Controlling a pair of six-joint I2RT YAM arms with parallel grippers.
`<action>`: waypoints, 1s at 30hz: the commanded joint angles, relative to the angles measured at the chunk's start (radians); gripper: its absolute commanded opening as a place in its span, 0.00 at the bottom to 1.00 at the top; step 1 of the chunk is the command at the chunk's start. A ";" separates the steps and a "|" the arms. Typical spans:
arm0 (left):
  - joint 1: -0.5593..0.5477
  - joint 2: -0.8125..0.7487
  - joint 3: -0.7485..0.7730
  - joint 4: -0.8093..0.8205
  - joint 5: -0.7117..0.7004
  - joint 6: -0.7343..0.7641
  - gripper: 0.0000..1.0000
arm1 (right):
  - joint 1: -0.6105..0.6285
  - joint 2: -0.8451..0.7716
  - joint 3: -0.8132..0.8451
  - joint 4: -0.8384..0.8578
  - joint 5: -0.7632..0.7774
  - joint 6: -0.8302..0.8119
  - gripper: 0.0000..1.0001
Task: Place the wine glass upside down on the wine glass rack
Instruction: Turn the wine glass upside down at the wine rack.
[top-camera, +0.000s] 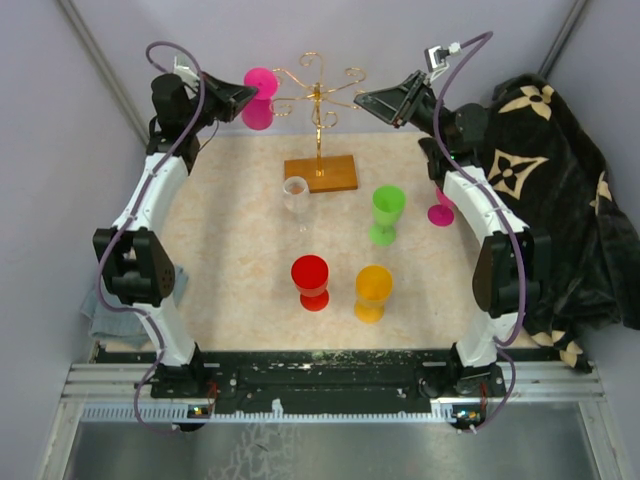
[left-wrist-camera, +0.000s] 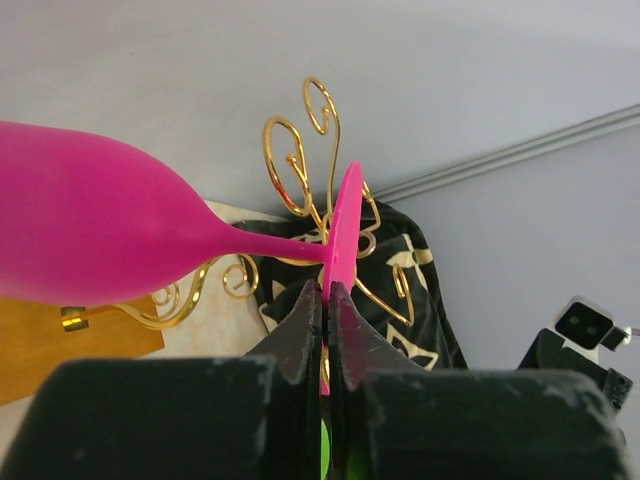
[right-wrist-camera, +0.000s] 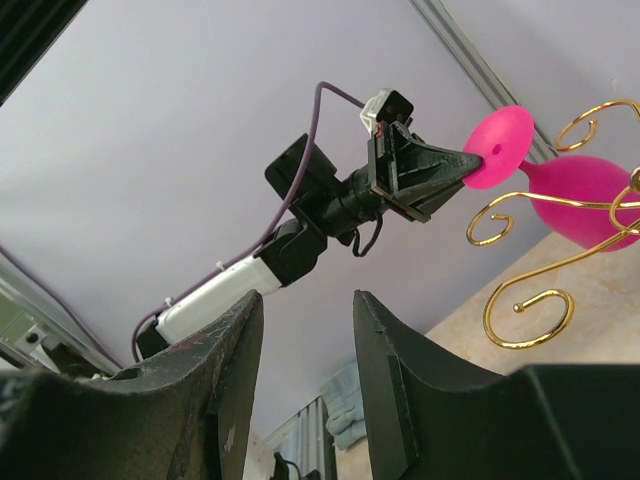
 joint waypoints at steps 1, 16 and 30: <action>-0.016 0.012 0.033 0.047 0.069 -0.027 0.00 | 0.008 -0.046 0.006 0.050 0.010 -0.006 0.42; -0.059 0.126 0.189 0.070 0.080 -0.068 0.00 | 0.008 -0.070 -0.016 0.022 0.013 -0.028 0.42; -0.066 0.230 0.313 0.094 0.033 -0.089 0.00 | 0.007 -0.081 -0.009 -0.015 0.005 -0.051 0.42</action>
